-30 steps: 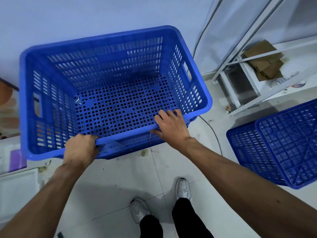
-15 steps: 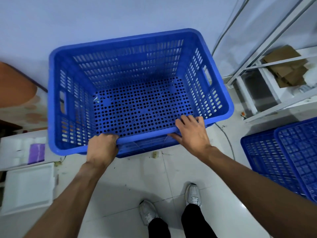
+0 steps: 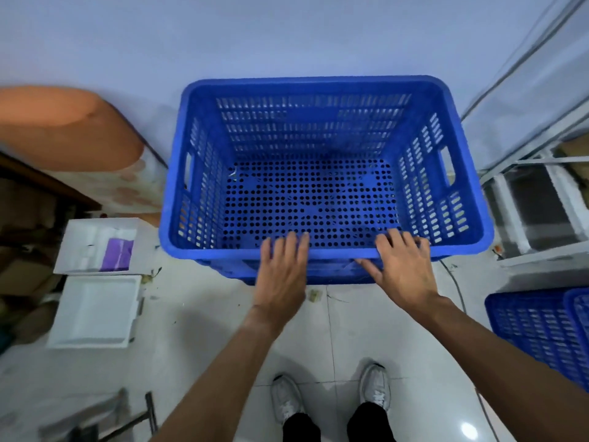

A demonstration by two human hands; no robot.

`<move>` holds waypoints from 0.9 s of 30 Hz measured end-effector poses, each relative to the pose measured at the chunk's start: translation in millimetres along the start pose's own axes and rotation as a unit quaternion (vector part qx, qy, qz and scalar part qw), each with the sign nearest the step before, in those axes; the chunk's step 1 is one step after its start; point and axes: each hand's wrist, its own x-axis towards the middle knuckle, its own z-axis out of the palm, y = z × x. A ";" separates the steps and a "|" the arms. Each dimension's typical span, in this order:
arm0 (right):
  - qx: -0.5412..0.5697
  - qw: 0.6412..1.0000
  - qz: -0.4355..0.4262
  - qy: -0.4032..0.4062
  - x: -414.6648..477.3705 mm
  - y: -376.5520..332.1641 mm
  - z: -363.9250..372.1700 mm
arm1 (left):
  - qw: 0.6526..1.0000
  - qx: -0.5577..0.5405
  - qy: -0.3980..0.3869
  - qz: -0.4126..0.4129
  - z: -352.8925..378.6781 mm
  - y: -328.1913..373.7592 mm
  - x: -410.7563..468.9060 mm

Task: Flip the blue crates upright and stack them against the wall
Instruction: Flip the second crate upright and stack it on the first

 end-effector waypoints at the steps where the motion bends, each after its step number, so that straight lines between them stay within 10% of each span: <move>1: 0.000 1.000 0.005 -0.001 -0.4 1.5 -0.1 | 1.000 -0.009 -0.012 -0.001 -1.3 7.4 1.4; 27: 0.035 0.998 0.055 0.000 5.5 17.0 -3.8 | 0.996 -0.029 0.046 0.072 7.8 -53.5 18.8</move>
